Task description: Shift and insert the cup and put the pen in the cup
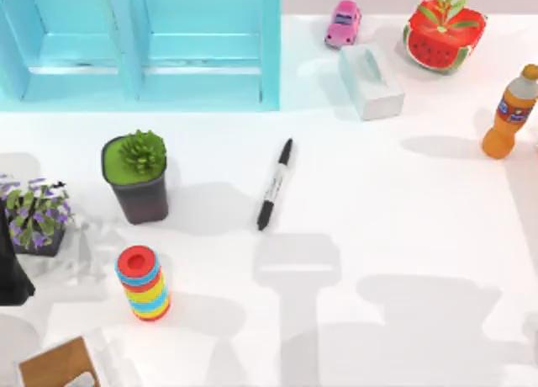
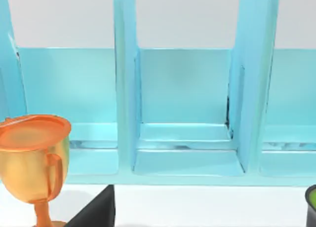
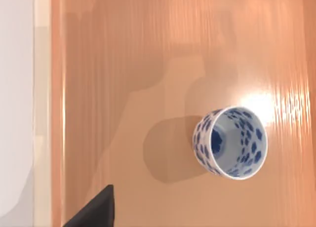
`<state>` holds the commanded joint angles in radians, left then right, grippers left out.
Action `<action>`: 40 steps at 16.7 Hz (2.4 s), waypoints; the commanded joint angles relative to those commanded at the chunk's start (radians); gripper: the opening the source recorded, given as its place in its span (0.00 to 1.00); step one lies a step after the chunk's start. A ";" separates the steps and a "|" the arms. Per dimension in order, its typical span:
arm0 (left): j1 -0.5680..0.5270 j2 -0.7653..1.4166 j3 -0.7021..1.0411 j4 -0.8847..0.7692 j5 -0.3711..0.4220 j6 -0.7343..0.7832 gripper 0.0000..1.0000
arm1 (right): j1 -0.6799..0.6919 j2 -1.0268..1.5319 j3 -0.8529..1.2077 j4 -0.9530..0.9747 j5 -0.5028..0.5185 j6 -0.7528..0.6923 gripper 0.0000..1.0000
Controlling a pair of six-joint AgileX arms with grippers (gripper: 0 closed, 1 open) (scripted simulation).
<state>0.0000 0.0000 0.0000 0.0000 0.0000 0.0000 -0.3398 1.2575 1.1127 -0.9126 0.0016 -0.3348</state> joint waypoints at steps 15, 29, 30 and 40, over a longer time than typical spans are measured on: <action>0.000 0.000 0.000 0.000 0.000 0.000 1.00 | -0.152 0.630 0.524 -0.415 0.001 -0.147 1.00; 0.000 0.000 0.000 0.000 0.000 0.000 1.00 | -0.150 0.703 0.221 -0.038 0.001 -0.143 1.00; 0.000 0.000 0.000 0.000 0.000 0.000 1.00 | -0.150 0.704 0.220 -0.037 0.001 -0.143 1.00; 0.000 0.000 0.000 0.000 0.000 0.000 1.00 | -0.150 0.704 0.220 -0.037 0.001 -0.143 0.47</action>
<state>0.0000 0.0000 0.0000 0.0000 0.0000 0.0000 -0.4894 1.9611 1.3325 -0.9492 0.0025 -0.4782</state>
